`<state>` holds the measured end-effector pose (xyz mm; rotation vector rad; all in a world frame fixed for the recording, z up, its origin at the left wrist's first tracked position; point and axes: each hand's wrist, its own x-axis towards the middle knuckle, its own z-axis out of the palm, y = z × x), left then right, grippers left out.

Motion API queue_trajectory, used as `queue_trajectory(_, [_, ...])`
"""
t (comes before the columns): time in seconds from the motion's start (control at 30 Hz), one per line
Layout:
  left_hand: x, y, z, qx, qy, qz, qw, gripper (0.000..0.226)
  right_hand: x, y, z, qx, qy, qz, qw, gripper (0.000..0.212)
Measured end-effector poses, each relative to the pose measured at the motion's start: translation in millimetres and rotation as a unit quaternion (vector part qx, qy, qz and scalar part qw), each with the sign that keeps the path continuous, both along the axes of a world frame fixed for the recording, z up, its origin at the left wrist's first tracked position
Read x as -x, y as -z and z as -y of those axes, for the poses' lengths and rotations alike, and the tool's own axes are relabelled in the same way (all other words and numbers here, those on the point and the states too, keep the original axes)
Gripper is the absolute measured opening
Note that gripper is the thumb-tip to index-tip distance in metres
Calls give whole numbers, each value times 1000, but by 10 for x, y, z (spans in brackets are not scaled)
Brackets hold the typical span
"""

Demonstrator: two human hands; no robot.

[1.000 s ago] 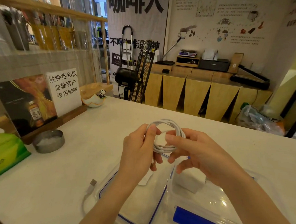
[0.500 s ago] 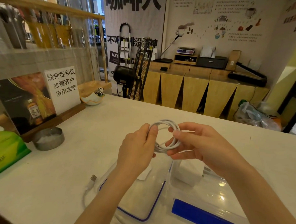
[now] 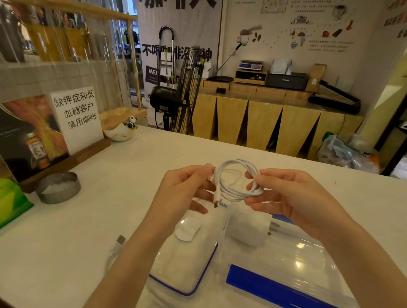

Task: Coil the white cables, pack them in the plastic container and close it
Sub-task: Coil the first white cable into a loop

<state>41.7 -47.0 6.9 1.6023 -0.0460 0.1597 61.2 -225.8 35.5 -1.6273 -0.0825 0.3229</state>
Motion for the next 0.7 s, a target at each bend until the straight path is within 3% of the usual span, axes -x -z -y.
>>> queue_trajectory(0.2, [3,-18,241,-88,35,-35,995,13,38,5,323,52,7,-2,999,14])
queue_trajectory(0.33, [-21,-11,466,-134,60,-63,987,9,47,25,554,139,25,11,990,16])
queue_trajectory(0.7, [-46,153,990,-251,124,-149,949,13,2,204,961,402,-6,61,913,16])
